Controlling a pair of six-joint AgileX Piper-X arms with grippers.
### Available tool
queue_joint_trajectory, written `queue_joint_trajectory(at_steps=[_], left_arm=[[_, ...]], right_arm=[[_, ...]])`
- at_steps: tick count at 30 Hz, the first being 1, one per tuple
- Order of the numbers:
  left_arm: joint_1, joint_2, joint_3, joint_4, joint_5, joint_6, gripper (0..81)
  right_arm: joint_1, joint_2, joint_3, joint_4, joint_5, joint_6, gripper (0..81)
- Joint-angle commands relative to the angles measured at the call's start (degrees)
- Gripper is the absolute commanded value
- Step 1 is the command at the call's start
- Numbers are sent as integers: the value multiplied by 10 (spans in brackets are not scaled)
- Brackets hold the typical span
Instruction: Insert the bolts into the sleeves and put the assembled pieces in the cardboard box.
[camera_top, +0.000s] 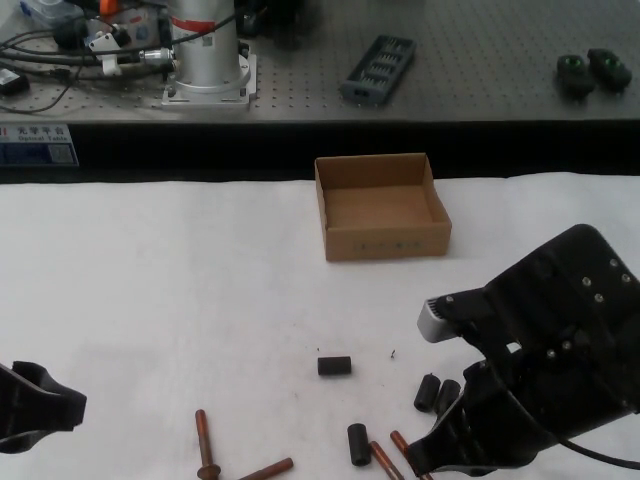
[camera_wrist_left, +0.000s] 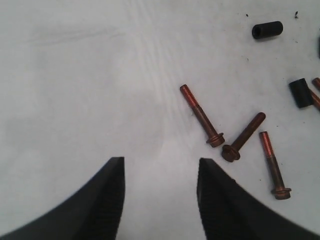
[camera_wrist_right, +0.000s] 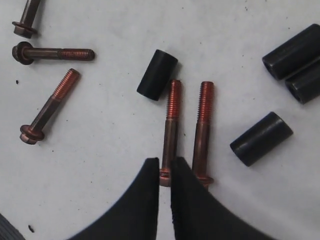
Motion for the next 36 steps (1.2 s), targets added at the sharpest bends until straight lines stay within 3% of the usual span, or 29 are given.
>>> queue_joint_trajectory(at_steps=[1, 5, 36], left_arm=[[-1, 2, -3, 1, -4, -10, 305], [-1, 2, -3, 1, 11, -10, 230], [-1, 2, -3, 1, 13, -10, 231]], right_arm=[[1, 5, -5, -7, -3, -1, 117], [1, 12, -5, -7, -3, 0, 207], [1, 110, -6, -28, 25, -36, 175]])
